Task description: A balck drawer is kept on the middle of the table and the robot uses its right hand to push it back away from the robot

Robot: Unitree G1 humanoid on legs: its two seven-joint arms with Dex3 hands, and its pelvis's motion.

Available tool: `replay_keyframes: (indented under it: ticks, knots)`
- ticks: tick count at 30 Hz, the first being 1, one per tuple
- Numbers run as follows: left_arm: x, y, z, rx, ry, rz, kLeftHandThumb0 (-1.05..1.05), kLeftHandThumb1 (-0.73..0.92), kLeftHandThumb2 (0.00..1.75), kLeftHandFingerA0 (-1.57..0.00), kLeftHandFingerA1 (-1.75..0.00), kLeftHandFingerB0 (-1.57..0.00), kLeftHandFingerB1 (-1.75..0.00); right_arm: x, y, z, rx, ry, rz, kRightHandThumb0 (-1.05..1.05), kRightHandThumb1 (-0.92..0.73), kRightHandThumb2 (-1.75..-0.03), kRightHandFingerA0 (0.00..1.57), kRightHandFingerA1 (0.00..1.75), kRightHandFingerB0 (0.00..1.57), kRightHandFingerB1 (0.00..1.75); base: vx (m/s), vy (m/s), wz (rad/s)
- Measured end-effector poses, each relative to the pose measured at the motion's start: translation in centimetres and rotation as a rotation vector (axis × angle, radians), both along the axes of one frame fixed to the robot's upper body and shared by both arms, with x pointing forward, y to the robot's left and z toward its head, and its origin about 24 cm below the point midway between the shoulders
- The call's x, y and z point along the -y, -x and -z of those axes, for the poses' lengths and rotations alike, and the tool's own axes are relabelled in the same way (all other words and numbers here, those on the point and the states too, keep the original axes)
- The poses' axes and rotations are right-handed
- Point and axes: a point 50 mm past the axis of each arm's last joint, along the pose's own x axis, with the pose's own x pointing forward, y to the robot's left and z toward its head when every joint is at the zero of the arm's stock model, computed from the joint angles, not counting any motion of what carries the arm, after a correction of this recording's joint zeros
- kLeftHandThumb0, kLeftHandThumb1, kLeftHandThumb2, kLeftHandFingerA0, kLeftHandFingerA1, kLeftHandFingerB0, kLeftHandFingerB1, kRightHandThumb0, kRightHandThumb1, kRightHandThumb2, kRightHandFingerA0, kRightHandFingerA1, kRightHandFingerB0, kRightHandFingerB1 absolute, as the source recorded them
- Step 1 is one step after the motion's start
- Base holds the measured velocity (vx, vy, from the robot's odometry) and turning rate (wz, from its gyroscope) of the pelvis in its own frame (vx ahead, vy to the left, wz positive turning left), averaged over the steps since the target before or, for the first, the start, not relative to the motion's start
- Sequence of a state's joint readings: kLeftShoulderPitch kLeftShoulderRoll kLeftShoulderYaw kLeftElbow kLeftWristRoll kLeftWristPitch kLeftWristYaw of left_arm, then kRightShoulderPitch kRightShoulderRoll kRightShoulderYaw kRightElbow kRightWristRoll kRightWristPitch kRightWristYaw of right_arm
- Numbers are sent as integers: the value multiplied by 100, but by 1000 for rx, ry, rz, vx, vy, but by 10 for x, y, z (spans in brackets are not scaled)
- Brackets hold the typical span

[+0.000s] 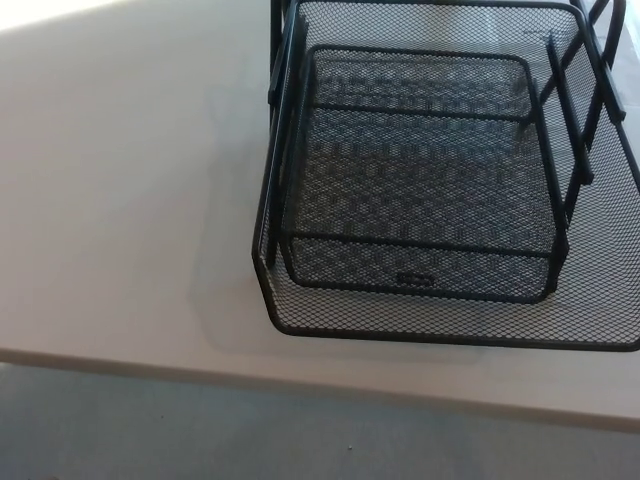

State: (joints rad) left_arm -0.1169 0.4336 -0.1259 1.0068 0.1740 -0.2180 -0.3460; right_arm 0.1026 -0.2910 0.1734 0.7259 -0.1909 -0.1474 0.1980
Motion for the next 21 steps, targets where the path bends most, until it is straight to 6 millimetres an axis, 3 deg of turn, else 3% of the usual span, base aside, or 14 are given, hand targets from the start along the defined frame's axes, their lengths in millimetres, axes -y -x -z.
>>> replay_keyframes:
  ticks: [1, 2, 3, 4, 6, 7, 8, 12, 13, 21]
  knots:
    - [-1, -1, -2, -2, 4, 19, -74, 67, 101, -39, -51, -22, -42, -1, -1, -2, 7, -5, -16, -53, -60, -100, 56, 61, 34, 50, 0, 0, 0]
    - [-1, -2, -3, -5, 7, 32, -75, 67, 102, -39, -51, -23, -42, -1, -3, -3, 12, -8, -27, -59, -72, -65, 56, 41, 46, 38, 0, 0, 0]
    - [-2, -2, -4, -10, 11, 47, -75, 67, 102, -39, -51, -23, -42, -1, -4, -5, 19, -12, -41, -59, -72, -65, 56, 41, 46, 38, 0, 0, 0]
    - [-3, -3, -5, -15, 15, 67, -75, 67, 102, -39, -51, -23, -42, 0, -6, -8, 32, -16, -56, -58, -64, -100, 52, 58, 34, 49, 0, 0, 0]
    - [-5, -3, -7, -20, 21, 87, -74, 68, 102, -39, -51, -23, -42, 2, -8, -12, 50, -20, -72, -58, -64, -100, 49, 57, 33, 49, 0, 0, 0]
    - [-6, -4, -8, -23, 25, 102, -76, 68, 102, -39, -51, -23, -42, 3, -10, -16, 66, -24, -82, -59, -63, -100, 50, 57, 31, 48, 0, 0, 0]
    - [-7, -4, -9, -26, 31, 116, -76, 68, 102, -39, -51, -23, -42, 6, -11, -21, 80, -27, -91, -61, -72, -65, 52, 40, 43, 37, 0, 0, 0]
    - [-7, -4, -12, -36, 53, 160, -67, 63, 102, -38, -52, -20, -43, 15, -12, -38, 118, -38, -137, -62, -73, -64, 47, 38, 38, 35, 0, 0, 0]
    - [-7, -3, -12, -37, 56, 163, -71, 65, 102, -39, -52, -21, -42, 15, -12, -40, 122, -42, -148, -58, -61, -99, 38, 54, 20, 45, 0, 0, 0]
    - [-7, -1, -11, -50, 74, 179, -76, 68, 102, -39, -51, -21, -41, 3, 3, -66, 133, -94, -325, -65, -66, -102, 35, 52, 17, 43, 0, 0, 0]
